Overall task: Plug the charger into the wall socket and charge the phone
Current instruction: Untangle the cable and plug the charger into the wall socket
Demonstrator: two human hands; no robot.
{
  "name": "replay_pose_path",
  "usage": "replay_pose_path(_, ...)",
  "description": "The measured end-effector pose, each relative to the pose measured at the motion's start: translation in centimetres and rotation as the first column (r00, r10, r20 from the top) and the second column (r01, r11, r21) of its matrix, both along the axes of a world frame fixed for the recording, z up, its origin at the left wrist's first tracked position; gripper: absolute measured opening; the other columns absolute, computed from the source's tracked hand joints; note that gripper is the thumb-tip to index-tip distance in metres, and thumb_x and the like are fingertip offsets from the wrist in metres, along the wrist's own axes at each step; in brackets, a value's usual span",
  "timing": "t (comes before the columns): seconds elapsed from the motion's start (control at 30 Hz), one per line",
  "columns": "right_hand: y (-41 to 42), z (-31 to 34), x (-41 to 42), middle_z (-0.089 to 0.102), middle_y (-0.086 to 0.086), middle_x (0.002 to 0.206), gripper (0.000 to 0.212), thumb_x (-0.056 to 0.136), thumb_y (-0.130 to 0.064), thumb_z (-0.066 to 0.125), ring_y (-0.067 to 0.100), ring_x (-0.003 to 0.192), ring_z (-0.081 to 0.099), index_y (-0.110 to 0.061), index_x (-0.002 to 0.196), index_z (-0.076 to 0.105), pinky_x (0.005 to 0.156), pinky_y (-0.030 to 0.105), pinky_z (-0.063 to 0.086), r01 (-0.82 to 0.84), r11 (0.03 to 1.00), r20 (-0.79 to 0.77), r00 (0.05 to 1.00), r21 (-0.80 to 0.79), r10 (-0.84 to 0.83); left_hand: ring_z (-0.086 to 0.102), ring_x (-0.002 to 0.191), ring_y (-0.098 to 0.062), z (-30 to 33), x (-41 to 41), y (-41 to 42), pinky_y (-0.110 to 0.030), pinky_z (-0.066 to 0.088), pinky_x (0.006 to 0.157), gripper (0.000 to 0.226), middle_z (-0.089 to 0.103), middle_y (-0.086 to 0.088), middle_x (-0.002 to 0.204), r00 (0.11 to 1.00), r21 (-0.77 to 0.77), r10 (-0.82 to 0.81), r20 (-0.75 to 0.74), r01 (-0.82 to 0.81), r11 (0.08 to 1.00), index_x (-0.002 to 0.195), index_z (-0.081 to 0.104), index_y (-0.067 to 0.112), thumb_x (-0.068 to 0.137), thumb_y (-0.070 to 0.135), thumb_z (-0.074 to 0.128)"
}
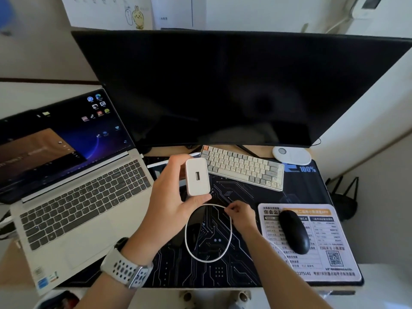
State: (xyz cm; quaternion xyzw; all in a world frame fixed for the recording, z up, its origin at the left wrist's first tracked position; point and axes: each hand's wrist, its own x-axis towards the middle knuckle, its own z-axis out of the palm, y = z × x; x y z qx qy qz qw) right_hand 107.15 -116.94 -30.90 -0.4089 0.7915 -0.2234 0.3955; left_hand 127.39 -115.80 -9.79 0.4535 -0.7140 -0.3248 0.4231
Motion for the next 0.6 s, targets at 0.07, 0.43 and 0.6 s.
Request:
replay_pose_path(0.07, 0.4, 0.0, -0.4, 0.067, 0.002, 0.078, 0.012, 0.083, -0.025, 0.073, 0.020, 0.078, 0.062, -0.014, 0.087, 0.073, 0.071, 0.033, 0.050, 0.008, 1.000, 0.004, 1.000, -0.001, -0.008, 0.058, 0.107, -0.017, 0.0, -0.1, -0.2, -0.046, 0.051, 0.089, 0.063, 0.057, 0.017, 0.108, 1.000, 0.012, 0.008, -0.013, -0.008, 1.000, 0.110, 0.039, 0.055, 0.069, 0.026, 0.077)
replay_pose_path(0.43, 1.7, -0.2, -2.2, 0.069, 0.001, 0.076, 0.007, 0.085, -0.025, 0.070, 0.015, 0.068, 0.060, -0.019, 0.081, 0.069, 0.058, 0.026, 0.045, 0.029, 1.000, 0.053, 0.998, 0.009, -0.029, 0.057, 0.109, -0.009, -0.5, -2.6, -0.1, -0.026, 0.053, 0.085, 0.068, 0.056, 0.027, 0.110, 0.995, 0.021, -0.078, -0.054, 0.080, 0.997, 0.108, 0.036, 0.063, 0.069, 0.026, 0.078)
replay_pose_path(0.6, 2.2, -0.4, -2.5, 0.068, 0.003, 0.075, 0.008, 0.084, -0.023, 0.071, 0.013, 0.063, 0.055, -0.020, 0.077, 0.067, 0.053, 0.023, 0.041, 0.008, 1.000, 0.031, 0.999, 0.001, -0.008, 0.056, 0.110, -0.008, -0.8, -3.1, 0.2, -0.024, 0.052, 0.086, 0.067, 0.055, 0.028, 0.111, 0.994, 0.031, -0.097, -0.047, 0.099, 0.995, 0.107, 0.036, 0.064, 0.068, 0.028, 0.077)
